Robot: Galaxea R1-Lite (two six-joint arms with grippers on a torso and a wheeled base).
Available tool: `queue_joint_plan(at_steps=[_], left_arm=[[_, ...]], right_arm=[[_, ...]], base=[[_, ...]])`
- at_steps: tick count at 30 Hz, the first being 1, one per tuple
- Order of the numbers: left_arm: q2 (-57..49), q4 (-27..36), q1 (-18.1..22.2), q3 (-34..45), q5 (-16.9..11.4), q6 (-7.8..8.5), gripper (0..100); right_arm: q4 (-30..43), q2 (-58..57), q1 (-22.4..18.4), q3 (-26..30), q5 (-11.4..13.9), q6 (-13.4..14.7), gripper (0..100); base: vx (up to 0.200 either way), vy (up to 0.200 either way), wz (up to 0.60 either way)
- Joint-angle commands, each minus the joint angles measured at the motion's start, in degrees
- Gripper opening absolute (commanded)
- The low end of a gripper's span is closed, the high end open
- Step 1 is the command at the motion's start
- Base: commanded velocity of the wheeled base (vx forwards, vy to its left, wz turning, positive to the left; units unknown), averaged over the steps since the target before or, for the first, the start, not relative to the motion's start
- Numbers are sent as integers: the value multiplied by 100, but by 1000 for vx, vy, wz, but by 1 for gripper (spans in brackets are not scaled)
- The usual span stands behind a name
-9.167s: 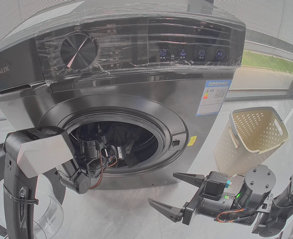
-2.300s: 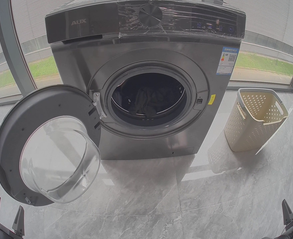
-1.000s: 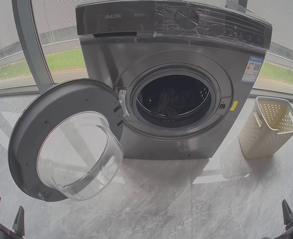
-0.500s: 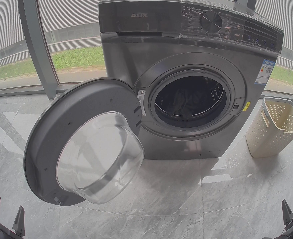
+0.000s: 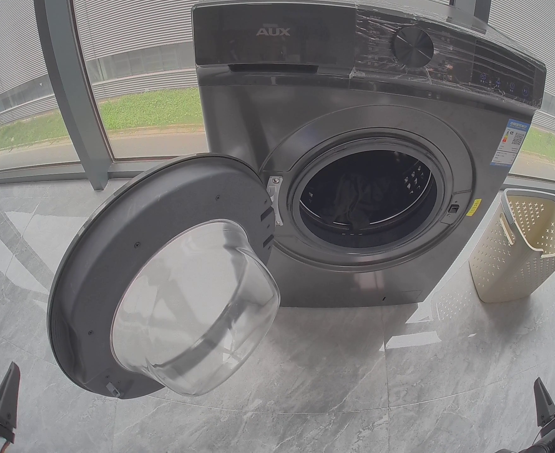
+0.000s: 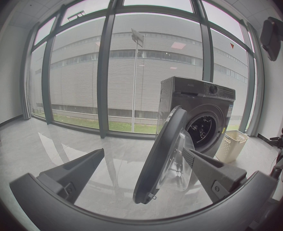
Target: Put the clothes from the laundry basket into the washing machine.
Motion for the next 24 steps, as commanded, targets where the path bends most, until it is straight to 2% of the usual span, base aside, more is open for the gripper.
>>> queue_joint_plan(at_steps=[1, 6, 7, 8, 10, 11, 13, 15, 17, 18, 19, 21, 22, 23, 24], left_arm=[[2414, -588, -434, -486, -317, 0, 100], [3381, -1080, -416, -547, -510, 35, 100], [3724, -1361, -425, -609, -669, 18, 100], [3803, -1432, -425, -626, -730, 18, 100], [4146, -1599, -434, -714, -1099, 18, 100], [4199, -1599, -434, -741, -1170, 18, 100], [4524, -1616, -425, -908, -1600, 53, 100], [4638, -1625, -434, -987, -1829, 79, 100], [4647, -1634, -442, -1004, -1864, 70, 100], [4612, -1634, -636, -1092, -2365, -18, 100], [4594, -1634, -750, -1110, -2514, -61, 100], [4497, -1634, -943, -1118, -2681, -246, 100], [4471, -1634, -961, -1127, -2699, -281, 100], [4330, -1642, -1093, -1127, -2760, -483, 100], [4242, -1642, -1207, -1145, -2787, -606, 100]], right_arm=[[-2, -88, 0, 66, 0, -2, 100], [-2, -88, 0, 66, 0, 6, 100], [-2, -88, 0, 66, 0, 6, 100], [-2, -88, 0, 66, 0, 6, 100], [-2, -88, 0, 66, 0, 6, 100], [-2, -88, 0, 66, 0, 6, 100], [-2, -88, 0, 66, 0, 6, 100], [-2, -88, 0, 66, 0, 6, 100], [-2, -88, 0, 66, 0, 6, 100], [-2, -88, 0, 66, 0, 6, 100], [-2, -88, 0, 66, 0, 6, 100], [-2, -88, 0, 66, 0, 6, 100], [-2, -88, 0, 66, 0, 6, 100], [-2, -88, 0, 75, 0, 6, 100], [-2, -88, 0, 75, 0, 6, 100]], base=[[0, 0, 0], [0, 0, 0], [0, 0, 0], [0, 0, 0], [0, 0, 0], [0, 0, 0], [0, 0, 0], [0, 0, 0], [0, 0, 0], [0, 0, 0], [0, 0, 0], [0, 0, 0], [0, 0, 0], [0, 0, 0], [0, 0, 0]])
